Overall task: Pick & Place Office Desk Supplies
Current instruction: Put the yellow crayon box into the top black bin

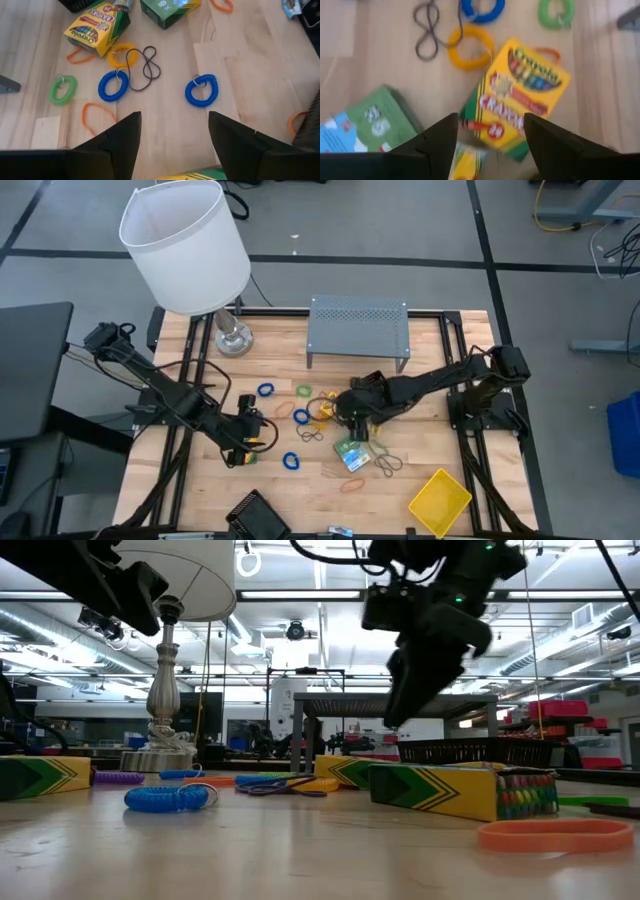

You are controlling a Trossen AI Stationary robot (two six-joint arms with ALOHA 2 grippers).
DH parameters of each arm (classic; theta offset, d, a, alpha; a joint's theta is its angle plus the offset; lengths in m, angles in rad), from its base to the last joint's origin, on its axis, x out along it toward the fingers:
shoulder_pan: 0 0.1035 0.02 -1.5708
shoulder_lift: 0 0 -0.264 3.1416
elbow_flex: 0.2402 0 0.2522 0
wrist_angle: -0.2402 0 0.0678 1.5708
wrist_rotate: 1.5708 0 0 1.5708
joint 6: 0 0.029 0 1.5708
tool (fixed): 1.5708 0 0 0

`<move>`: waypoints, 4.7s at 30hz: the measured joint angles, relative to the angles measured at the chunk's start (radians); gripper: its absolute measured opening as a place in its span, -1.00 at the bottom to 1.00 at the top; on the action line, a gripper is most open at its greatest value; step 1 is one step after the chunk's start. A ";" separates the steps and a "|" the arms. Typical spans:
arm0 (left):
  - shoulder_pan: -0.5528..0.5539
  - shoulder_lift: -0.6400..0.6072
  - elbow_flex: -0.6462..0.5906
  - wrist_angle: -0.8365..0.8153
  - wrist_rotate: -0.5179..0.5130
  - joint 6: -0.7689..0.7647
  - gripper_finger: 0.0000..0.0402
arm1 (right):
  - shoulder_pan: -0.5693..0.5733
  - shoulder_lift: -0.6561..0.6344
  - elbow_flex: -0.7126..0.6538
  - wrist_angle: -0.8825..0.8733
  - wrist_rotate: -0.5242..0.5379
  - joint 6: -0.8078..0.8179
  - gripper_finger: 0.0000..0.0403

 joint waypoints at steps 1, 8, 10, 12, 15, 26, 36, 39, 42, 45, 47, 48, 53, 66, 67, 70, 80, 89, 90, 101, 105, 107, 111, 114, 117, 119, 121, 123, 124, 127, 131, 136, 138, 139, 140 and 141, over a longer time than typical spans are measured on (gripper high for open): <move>-0.003 0.005 0.000 0.002 -0.001 -0.002 0.17 | -0.018 0.000 0.001 0.012 -0.014 -0.014 0.17; -0.020 0.038 0.000 0.032 0.000 -0.013 0.17 | -0.140 0.000 0.038 0.011 -0.102 -0.125 0.17; -0.020 0.040 0.000 0.038 0.000 -0.014 0.17 | -0.174 0.014 0.050 0.012 -0.125 -0.149 0.17; -0.020 0.040 0.000 0.055 0.000 -0.014 0.17 | -0.202 0.038 0.057 0.000 -0.161 -0.164 0.17; -0.020 0.040 0.000 0.079 0.000 -0.013 0.17 | -0.222 0.106 0.092 -0.012 -0.183 -0.193 0.17; -0.020 0.039 0.000 0.092 0.000 -0.014 0.17 | -0.223 0.257 0.206 -0.076 -0.210 -0.245 0.12; -0.020 0.039 0.000 0.091 -0.016 0.000 0.17 | -0.225 0.261 0.209 -0.093 -0.234 -0.244 -0.52; -0.020 0.039 0.000 0.091 -0.026 0.005 0.17 | -0.226 0.261 0.209 -0.096 -0.239 -0.245 -0.84; -0.020 0.039 0.000 0.091 -0.026 0.008 0.17 | -0.226 0.261 0.209 -0.099 -0.247 -0.243 -0.95; -0.018 0.039 0.000 0.091 -0.027 0.016 0.17 | -0.222 0.258 0.209 -0.102 -0.252 -0.237 -0.98; -0.018 0.039 0.000 0.090 -0.030 0.016 0.17 | -0.212 0.248 0.206 -0.120 -0.259 -0.227 -0.99; -0.018 0.039 0.000 0.091 -0.030 0.016 0.17 | -0.205 0.242 0.209 -0.135 -0.260 -0.226 -0.99; -0.018 0.039 0.000 0.090 -0.030 0.024 0.17 | -0.155 0.192 0.262 -0.179 -0.197 -0.209 -0.99; -0.018 0.039 0.000 0.089 -0.030 0.044 0.17 | -0.064 0.129 0.401 -0.329 -0.071 -0.145 -1.00; -0.018 0.039 0.000 0.089 -0.029 0.046 0.17 | -0.066 0.129 0.394 -0.324 -0.093 -0.144 -0.99; -0.018 0.039 0.000 0.091 -0.027 0.045 0.17 | -0.076 0.142 0.344 -0.280 -0.155 -0.166 -0.91; -0.019 0.038 -0.001 0.114 -0.026 0.044 0.17 | -0.073 0.228 0.312 -0.174 -0.136 -0.420 -0.02; -0.018 0.042 -0.001 0.113 -0.026 0.046 0.17 | -0.078 0.359 0.472 -0.254 -0.103 -0.615 0.07; -0.018 0.042 -0.001 0.114 -0.026 0.047 0.17 | -0.082 0.381 0.492 -0.292 -0.103 -0.629 0.05; -0.019 0.042 -0.001 0.111 -0.025 0.044 0.17 | -0.095 0.498 0.636 -0.479 -0.144 -0.760 -0.09; -0.018 0.042 -0.001 0.108 -0.025 0.047 0.17 | -0.095 0.498 0.635 -0.483 -0.156 -0.803 -0.23; -0.018 0.042 -0.001 0.108 -0.025 0.050 0.17 | -0.095 0.498 0.634 -0.486 -0.160 -0.825 -0.32; -0.018 0.042 -0.001 0.106 -0.025 0.051 0.17 | -0.095 0.499 0.634 -0.489 -0.159 -0.865 -0.50; -0.018 0.042 -0.001 0.106 -0.025 0.050 0.17 | -0.095 0.500 0.633 -0.484 -0.150 -0.887 -0.67; -0.018 0.042 -0.001 0.106 -0.025 0.050 0.17 | -0.094 0.501 0.633 -0.475 -0.100 -0.888 -0.93; -0.018 0.042 -0.001 0.106 -0.025 0.051 0.17 | -0.093 0.502 0.632 -0.475 -0.076 -0.883 -0.96; -0.018 0.042 -0.001 0.106 -0.025 0.053 0.17 | -0.090 0.502 0.632 -0.475 -0.062 -0.875 -0.98; -0.018 0.042 -0.001 0.106 -0.026 0.053 0.17 | -0.082 0.502 0.635 -0.479 -0.028 -0.853 -0.99; -0.018 0.042 -0.001 0.106 -0.026 0.053 0.17 | -0.078 0.503 0.641 -0.489 -0.010 -0.839 -0.99; -0.018 0.042 -0.001 0.106 -0.026 0.053 0.17 | -0.064 0.507 0.677 -0.544 0.043 -0.808 -0.99; -0.018 0.042 -0.001 0.106 -0.026 0.053 0.17 | -0.035 0.508 0.741 -0.589 0.113 -0.771 -0.99; -0.018 0.042 -0.001 0.106 -0.026 0.053 0.17 | 0.003 0.508 0.817 -0.671 0.157 -0.704 -0.99; -0.018 0.042 0.000 0.106 -0.026 0.054 0.17 | 0.019 0.507 0.851 -0.705 0.180 -0.671 -1.00; -0.018 0.042 0.000 0.106 -0.026 0.054 0.17 | 0.027 0.506 0.863 -0.723 0.196 -0.654 -1.00; -0.018 0.042 0.000 0.106 -0.026 0.056 0.17 | 0.033 0.506 0.873 -0.739 0.212 -0.635 -1.00; -0.018 0.042 0.000 0.105 -0.026 0.057 0.17 | 0.041 0.506 0.884 -0.757 0.226 -0.620 -1.00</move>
